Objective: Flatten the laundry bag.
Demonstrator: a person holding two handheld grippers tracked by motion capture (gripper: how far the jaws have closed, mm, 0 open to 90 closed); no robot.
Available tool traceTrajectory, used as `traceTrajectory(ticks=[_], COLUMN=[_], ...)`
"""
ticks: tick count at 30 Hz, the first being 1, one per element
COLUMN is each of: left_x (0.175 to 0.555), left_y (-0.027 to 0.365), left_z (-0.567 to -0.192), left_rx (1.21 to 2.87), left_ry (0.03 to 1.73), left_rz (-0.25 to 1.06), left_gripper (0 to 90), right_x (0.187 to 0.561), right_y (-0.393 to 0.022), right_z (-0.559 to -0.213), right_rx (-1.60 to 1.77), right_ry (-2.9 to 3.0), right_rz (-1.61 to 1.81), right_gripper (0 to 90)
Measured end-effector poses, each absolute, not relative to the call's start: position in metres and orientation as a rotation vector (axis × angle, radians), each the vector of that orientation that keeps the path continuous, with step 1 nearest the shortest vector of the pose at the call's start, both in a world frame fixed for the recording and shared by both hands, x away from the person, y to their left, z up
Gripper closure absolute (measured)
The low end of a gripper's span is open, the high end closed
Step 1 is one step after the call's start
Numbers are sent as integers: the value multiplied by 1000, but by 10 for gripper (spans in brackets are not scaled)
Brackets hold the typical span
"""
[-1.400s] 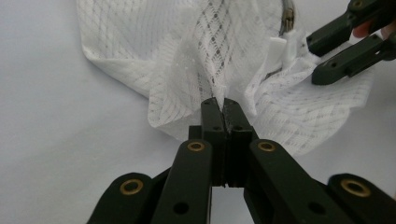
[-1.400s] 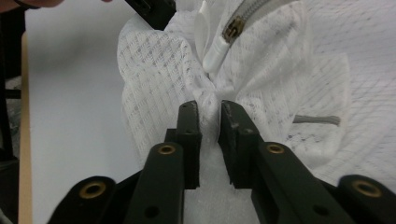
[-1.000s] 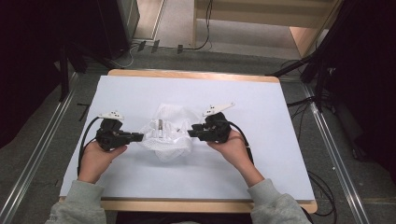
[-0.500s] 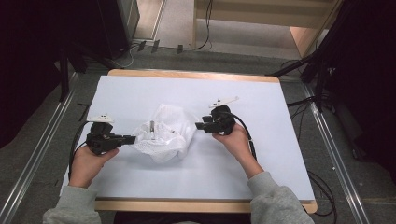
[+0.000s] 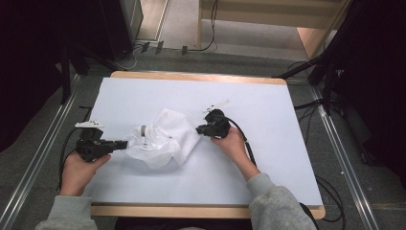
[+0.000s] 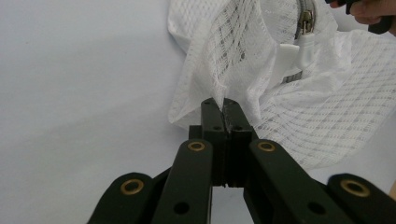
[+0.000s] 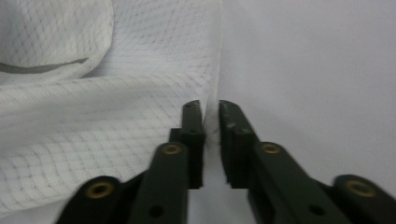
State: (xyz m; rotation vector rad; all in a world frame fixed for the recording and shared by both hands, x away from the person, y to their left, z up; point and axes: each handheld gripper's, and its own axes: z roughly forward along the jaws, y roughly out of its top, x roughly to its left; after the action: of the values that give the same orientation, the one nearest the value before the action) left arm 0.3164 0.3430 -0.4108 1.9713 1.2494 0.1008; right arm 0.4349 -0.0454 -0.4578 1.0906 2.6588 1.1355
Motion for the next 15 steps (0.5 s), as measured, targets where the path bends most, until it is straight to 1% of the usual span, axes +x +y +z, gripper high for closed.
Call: traceTrajectory(ticks=[1,5,15], left_x=[316,317,322], left_y=[345,347,335], left_z=[-411,-410,-409], left_rx=[1963,1948,1936], left_ry=[1255,1253,1206], left_rz=[102,95,68], left_gripper=[900,900,900], right_x=[436,439,452], right_y=[-46,-58,-108], right_z=[-457,-449,-429], right_rx=[1081,1112,1191], right_ry=[2659,2625,2499], right_rz=[1134,1149,1178], right_gripper=[900,900,900])
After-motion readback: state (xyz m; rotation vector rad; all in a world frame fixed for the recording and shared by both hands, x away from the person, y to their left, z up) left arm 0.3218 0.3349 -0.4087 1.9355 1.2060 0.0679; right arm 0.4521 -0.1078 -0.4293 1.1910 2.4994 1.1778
